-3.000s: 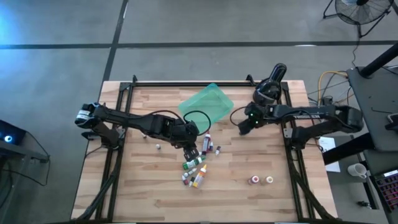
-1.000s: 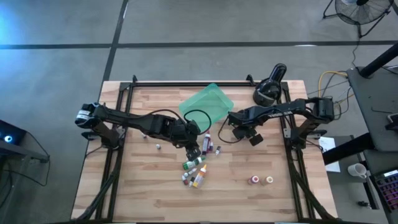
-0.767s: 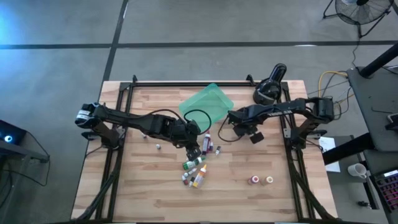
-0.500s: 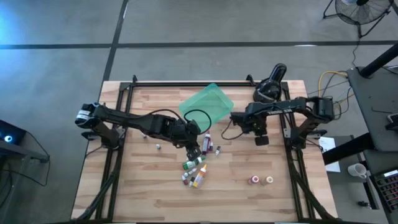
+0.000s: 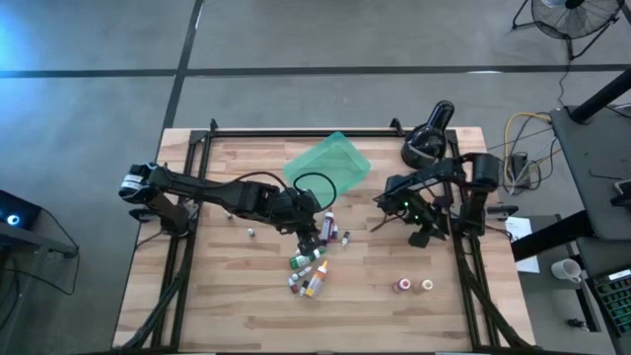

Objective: Pick & Place food coloring
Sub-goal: Adjust the green small food coloring bottle

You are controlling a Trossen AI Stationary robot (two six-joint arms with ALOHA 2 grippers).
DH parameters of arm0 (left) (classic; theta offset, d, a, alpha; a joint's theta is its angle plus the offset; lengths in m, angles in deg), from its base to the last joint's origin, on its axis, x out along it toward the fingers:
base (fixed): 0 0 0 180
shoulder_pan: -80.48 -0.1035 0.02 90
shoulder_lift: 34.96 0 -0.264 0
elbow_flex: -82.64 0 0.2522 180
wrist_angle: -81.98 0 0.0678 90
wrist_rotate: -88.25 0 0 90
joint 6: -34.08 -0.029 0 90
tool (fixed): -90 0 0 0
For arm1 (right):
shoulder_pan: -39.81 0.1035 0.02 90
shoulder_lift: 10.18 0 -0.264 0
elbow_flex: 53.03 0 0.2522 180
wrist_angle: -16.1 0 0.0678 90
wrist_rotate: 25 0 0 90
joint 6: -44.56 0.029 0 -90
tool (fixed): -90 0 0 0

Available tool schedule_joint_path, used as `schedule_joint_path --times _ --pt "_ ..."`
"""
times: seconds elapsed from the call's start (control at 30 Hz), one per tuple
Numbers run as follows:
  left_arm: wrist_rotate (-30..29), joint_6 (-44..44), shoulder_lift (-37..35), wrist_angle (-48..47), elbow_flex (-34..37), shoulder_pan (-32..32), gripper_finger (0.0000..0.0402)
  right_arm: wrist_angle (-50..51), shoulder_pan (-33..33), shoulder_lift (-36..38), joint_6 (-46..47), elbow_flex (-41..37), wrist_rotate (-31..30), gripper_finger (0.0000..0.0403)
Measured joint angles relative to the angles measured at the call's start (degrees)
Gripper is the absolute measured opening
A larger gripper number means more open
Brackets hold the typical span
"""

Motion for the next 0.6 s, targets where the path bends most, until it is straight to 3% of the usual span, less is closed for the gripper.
schedule_joint_path --times 0.23,0.6 --pt "0.1 -0.02 0.0 -0.04 -0.02 0.0 0.0147 0.34 -0.02 -5.05 1.64 -0.04 10.66 0.0064" --pt "0.15 -0.03 0.0 -0.06 0.0 0.0 0.0147 -0.06 -0.02 -11.95 1.48 0.2 11.1 0.0074"
